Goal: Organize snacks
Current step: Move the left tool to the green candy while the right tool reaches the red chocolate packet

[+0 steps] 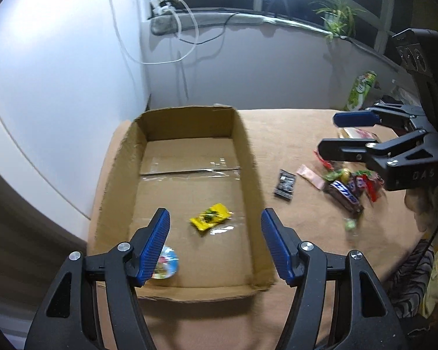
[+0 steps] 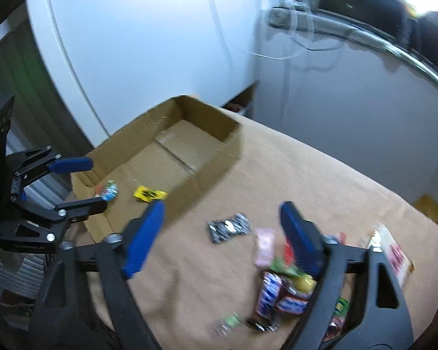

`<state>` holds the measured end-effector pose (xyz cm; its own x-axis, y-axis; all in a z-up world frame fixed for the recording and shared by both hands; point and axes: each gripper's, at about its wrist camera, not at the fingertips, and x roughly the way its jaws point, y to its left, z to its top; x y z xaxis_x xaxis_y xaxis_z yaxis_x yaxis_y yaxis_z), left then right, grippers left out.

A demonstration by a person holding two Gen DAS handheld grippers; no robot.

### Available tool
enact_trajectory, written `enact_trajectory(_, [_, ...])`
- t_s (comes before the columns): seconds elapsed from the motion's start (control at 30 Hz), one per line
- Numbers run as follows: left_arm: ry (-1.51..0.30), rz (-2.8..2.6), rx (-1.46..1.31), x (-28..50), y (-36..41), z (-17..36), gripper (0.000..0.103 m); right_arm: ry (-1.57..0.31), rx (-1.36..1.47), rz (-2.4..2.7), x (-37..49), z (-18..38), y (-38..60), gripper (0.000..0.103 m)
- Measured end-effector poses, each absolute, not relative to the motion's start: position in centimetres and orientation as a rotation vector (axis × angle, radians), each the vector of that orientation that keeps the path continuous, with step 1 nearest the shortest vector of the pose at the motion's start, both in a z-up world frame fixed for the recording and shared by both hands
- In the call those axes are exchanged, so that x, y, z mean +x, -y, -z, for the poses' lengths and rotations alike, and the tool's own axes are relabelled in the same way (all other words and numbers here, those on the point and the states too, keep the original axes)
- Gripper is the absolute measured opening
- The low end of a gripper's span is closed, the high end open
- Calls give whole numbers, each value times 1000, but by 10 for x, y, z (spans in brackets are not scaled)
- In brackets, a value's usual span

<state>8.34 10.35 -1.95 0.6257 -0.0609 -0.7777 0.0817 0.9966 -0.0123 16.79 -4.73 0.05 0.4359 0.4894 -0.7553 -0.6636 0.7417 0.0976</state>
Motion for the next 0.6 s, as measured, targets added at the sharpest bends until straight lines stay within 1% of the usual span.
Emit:
enact_trajectory(0.2, [-911, 153, 28, 83, -68, 26, 64, -938, -178, -628, 169, 7, 108, 92])
enact_trajectory(0.27, [-920, 186, 23, 84, -55, 29, 58, -957, -186, -600, 167, 12, 127, 92])
enact_trajectory(0.33, [-923, 211, 19, 83, -42, 32, 58, -963, -189, -588, 163, 17, 143, 92])
enact_trajectory(0.37, [-927, 229, 21, 83, -34, 35, 52, -966, -192, -578, 162, 19, 152, 92])
enact_trajectory(0.47, [-949, 268, 27, 84, -14, 44, 46, -996, -190, -555, 161, 28, 171, 92])
enact_trajectory(0.57, [-974, 301, 20, 84, 2, 53, 45, -1024, -179, -535, 165, 36, 186, 89])
enact_trajectory(0.6, [-981, 310, 20, 84, 7, 56, 45, -1032, -175, -530, 166, 38, 190, 86])
